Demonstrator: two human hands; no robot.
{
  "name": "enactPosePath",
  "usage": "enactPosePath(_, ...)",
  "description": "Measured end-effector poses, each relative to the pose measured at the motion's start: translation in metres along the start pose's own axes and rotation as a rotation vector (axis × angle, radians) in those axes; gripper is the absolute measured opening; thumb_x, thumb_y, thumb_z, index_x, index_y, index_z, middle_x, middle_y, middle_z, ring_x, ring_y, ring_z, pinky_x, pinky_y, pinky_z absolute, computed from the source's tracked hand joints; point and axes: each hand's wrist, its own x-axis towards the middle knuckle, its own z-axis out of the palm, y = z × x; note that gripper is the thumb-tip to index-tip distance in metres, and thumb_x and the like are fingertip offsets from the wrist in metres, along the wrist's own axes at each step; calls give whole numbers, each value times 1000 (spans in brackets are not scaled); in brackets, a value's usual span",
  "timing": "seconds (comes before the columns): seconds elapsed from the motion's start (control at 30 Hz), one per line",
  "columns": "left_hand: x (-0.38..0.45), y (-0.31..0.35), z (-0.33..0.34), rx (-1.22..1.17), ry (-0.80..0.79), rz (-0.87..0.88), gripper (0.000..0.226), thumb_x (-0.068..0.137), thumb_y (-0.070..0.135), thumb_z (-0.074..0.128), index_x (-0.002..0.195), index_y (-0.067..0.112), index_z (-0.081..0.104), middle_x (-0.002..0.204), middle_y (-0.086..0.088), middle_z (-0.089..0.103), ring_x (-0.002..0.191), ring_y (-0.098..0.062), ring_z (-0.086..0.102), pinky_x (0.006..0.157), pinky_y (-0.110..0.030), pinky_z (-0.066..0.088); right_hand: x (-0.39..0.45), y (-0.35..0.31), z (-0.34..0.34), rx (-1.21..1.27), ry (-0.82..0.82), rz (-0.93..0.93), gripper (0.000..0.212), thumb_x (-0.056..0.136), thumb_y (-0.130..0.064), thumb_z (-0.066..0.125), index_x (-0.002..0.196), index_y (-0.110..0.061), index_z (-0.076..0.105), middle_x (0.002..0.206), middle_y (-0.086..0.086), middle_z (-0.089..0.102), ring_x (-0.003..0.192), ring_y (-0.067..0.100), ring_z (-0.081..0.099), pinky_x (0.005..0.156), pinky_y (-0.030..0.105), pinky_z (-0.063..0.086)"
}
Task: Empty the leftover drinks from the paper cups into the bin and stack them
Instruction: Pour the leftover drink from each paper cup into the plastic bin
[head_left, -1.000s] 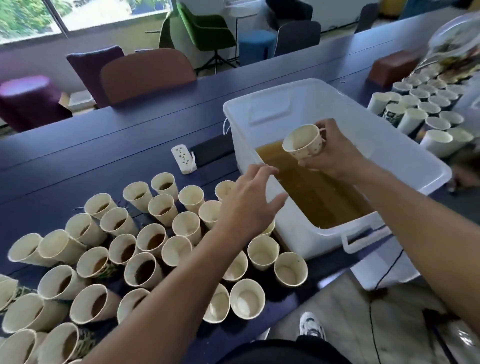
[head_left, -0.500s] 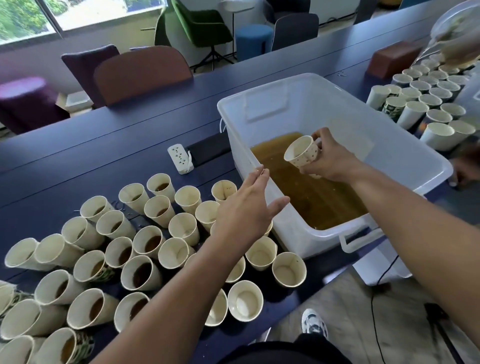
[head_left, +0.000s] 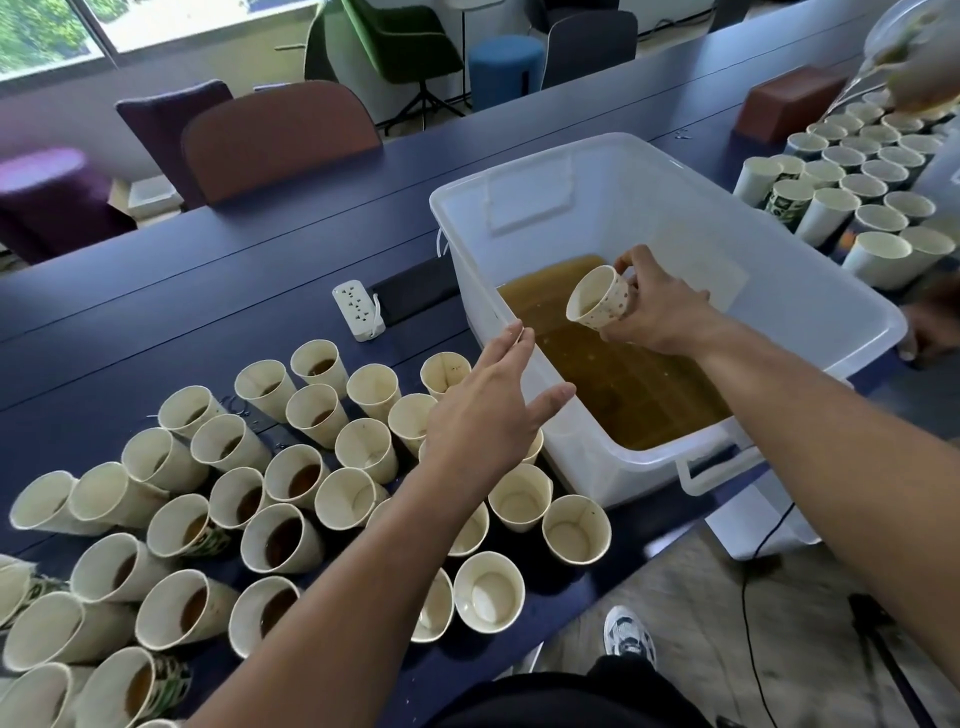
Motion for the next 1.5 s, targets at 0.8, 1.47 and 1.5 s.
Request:
enactPosePath(0.8, -2, 4, -2, -14, -11, -12, 78, 94, 65, 49, 160, 36, 19, 167, 21, 9, 148, -14, 34, 102, -44, 48, 0, -4, 3, -139, 75, -67, 62, 81, -26, 78, 128, -30, 38, 106, -3, 45, 115, 27, 49, 88, 41, 21)
enactPosePath(1.47, -2, 3, -1, -17, -4, -9, 77, 95, 65, 49, 160, 37, 18, 167, 23, 8, 147, -13, 35, 98, -42, 51, 1, -10, 8, -366, 115, -177, 54, 80, -24, 76, 124, -37, 49, 127, 3, 56, 121, 29, 41, 83, 42, 21)
enactPosePath(1.5, -2, 3, -1, -16, -3, -9, 77, 95, 65, 49, 160, 38, 18, 167, 23, 8, 147, -13, 35, 98, -42, 51, 0, -10, 8, -379, 117, -181, 55, 80, -24, 76, 126, -38, 50, 129, 3, 55, 123, 29, 40, 84, 43, 21)
